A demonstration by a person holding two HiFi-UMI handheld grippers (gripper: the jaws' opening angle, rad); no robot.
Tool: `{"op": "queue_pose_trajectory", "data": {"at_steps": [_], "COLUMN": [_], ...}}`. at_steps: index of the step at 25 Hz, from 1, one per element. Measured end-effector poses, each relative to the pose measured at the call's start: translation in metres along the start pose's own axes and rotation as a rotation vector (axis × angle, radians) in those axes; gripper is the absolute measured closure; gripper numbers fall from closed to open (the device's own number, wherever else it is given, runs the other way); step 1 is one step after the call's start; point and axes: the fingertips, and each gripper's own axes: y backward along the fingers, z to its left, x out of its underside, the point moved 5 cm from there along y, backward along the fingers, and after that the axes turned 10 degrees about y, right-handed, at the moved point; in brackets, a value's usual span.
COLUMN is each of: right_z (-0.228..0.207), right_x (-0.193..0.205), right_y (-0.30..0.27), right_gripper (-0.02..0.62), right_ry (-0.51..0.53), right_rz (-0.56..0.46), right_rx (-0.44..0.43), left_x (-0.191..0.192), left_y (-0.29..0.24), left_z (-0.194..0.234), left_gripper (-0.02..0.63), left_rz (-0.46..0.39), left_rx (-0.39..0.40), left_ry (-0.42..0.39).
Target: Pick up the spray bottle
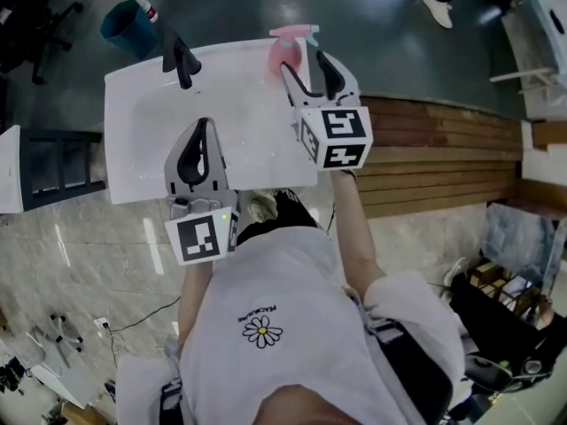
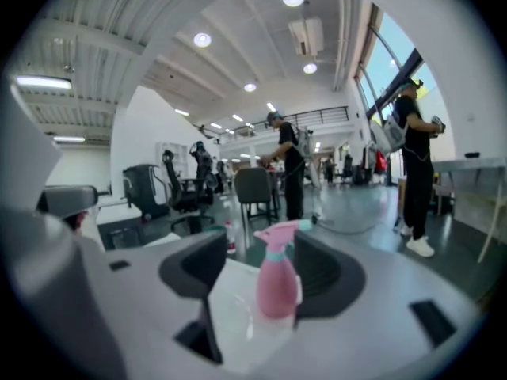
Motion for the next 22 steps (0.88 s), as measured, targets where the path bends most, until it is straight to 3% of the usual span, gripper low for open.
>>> {"op": "queue_pose_trajectory", "data": {"at_steps": [6,16,22], "right_z": [-0.004,-0.008,-0.009], "right_x": [0.022,0.071,0.085], "right_y": [-0.028,-0.068,-0.086], "right_gripper": [0.324,0.324,0.298], "right_ry": [0.004,-0.119,-0.117], "right_rz": [0.069,0.127,0.12], "right_rx": [0.009,0.034,0.04], "left_x": [0.013,0.032,0.052], "left_y": [-0.005,-0.011,-0.011], "left_z": [-0.002,0.009,0.016], "left_gripper": [0.586,0.586,0.586], "left_rz": [0.048,0.135,0.188], "left_rx": [0.01,-0.024,-0.049], "left_ry": [0.027,-0.01,-0.01]}}
